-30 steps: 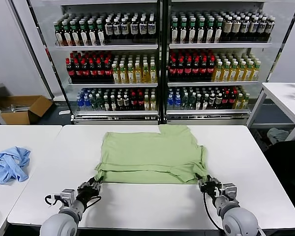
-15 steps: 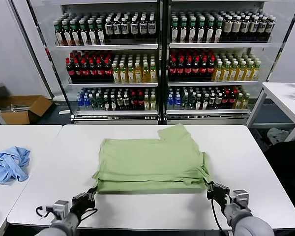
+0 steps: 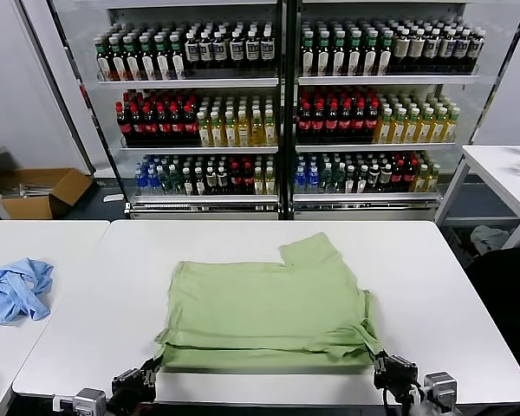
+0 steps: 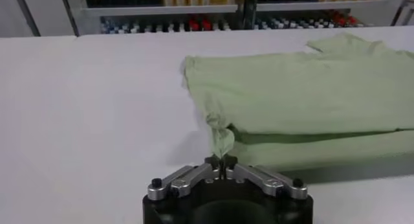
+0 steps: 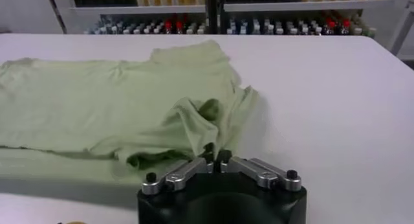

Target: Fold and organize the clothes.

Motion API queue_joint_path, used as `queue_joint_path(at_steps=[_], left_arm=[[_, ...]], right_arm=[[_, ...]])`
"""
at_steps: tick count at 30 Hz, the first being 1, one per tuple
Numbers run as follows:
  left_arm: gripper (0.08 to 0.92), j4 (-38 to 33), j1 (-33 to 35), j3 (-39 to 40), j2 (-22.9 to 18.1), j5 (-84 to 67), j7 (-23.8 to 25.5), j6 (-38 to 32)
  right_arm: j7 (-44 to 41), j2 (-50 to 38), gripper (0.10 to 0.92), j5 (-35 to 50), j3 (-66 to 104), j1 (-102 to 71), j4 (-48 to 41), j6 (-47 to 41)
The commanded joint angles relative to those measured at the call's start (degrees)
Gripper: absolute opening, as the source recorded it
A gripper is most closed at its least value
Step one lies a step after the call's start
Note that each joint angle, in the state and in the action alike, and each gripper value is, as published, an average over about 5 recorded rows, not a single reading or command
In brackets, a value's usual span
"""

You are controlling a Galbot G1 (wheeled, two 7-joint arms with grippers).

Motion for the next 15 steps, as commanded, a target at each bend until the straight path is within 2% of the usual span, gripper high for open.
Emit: queue_joint_path(at_steps=[1, 3, 6, 9, 15], left_arm=[[0.258, -9.8, 3.2, -1.8, -0.4, 0.9, 0.6, 1.5], [0.319, -11.9, 2.1, -2.0, -0.3, 1.3, 0.5, 1.4], [0.405, -9.4, -4.2, -2.1, 0.8, -0.8, 0.5, -0.4], [0.492, -1.9, -13.2, -0.9, 1.4, -4.9, 0.9, -2.5], [0.665, 17.5, -31.0, 3.0, 3.0, -7.9, 3.5, -2.9]], right_arm=[[1.4, 0.5, 0.358, -1.6, 0.8, -2.7, 6.8, -1.1], [2.1, 0.3, 0.41, -0.2, 1.0, -1.0, 9.1, -2.2], [2.7, -0.5, 0.497, 2.6, 1.4, 5.3, 8.3, -3.2], [3.0, -0.7, 0.584, 4.2, -1.9, 15.9, 2.2, -3.5], [4.3, 2.4, 0.754, 4.0, -15.9, 41.6, -19.0, -3.5]])
